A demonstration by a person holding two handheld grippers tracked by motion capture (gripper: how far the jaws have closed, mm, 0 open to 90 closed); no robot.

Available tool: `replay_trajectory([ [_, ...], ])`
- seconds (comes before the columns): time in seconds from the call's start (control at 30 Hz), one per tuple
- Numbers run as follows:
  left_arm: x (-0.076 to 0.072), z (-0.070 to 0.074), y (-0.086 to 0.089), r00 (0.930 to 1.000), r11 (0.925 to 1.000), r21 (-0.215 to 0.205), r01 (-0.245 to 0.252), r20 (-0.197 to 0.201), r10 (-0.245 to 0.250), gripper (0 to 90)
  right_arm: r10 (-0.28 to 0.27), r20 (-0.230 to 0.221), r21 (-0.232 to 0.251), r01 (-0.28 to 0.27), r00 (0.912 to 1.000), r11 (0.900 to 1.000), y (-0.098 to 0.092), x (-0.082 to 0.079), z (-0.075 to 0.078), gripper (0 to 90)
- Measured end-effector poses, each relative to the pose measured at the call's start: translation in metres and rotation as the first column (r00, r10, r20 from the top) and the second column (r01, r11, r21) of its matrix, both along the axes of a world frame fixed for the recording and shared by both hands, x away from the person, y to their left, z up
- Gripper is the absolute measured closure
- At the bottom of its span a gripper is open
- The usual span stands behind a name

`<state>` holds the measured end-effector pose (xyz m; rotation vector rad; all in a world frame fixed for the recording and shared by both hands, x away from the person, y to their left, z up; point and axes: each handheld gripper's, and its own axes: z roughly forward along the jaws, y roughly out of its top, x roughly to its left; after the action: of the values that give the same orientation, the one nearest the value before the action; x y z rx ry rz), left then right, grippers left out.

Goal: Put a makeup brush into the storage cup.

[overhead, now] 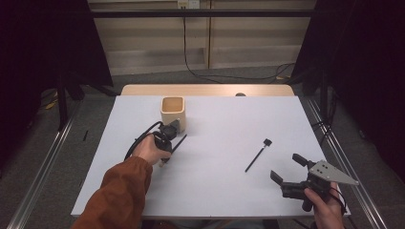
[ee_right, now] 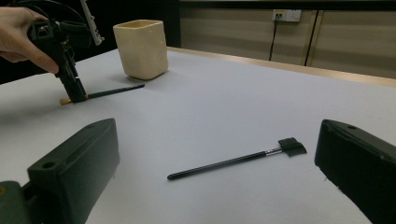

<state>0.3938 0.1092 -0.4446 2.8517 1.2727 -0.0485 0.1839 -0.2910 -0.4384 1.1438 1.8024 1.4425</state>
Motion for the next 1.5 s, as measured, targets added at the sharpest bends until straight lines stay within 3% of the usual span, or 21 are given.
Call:
replay_trajectory([
  [0.33, 0.002, 0.0, 0.002, 0.9998, 0.9997, -0.02, 0.015, -0.014, -0.015, 84.6, -0.002, -0.003, 0.0, 0.002, 1.0, 1.0, 0.0, 0.0, 0.0, 0.0],
  [0.57, 0.004, 0.002, 0.011, 0.999, 0.9969, -0.076, 0.018, -0.039, -0.021, 84.8, -0.004, -0.004, 0.002, 0.004, 1.0, 1.0, -0.001, 0.001, 0.0, 0.0],
  [0.77, 0.002, 0.002, 0.012, 0.9994, 0.9952, -0.097, 0.016, -0.03, -0.019, 84.8, -0.002, -0.005, 0.001, 0.002, 1.0, 1.0, 0.0, 0.001, 0.0, 0.0],
  [0.97, -0.001, 0.013, 0.018, 0.9998, 0.9881, -0.153, 0.017, -0.009, -0.019, 84.8, -0.009, -0.003, 0.0, 0.009, 1.0, 1.0, -0.001, 0.0, 0.0, 0.0],
  [1.17, -0.005, 0.021, 0.024, 0.9991, 0.9759, -0.217, 0.017, 0.042, -0.008, 84.7, -0.007, -0.002, -0.001, 0.007, 1.0, 1.0, 0.0, 0.001, 0.0, 0.0],
  [1.3, -0.009, 0.021, 0.027, 0.9977, 0.9634, -0.267, 0.02, 0.067, -0.003, 84.7, -0.009, -0.003, 0.0, 0.009, 1.0, 1.0, -0.001, 0.0, 0.0, 0.0],
  [1.4, -0.011, 0.024, 0.031, 0.9964, 0.9491, -0.313, 0.036, 0.084, -0.011, 84.7, -0.01, -0.004, 0.0, 0.01, 0.9999, 1.0, -0.001, 0.0, 0.0, 0.0],
  [1.5, -0.013, 0.03, 0.035, 0.9928, 0.9393, -0.341, 0.042, 0.12, -0.001, 84.7, -0.008, -0.004, 0.0, 0.008, 1.0, 1.0, -0.001, 0.0, 0.0, 0.0],
])
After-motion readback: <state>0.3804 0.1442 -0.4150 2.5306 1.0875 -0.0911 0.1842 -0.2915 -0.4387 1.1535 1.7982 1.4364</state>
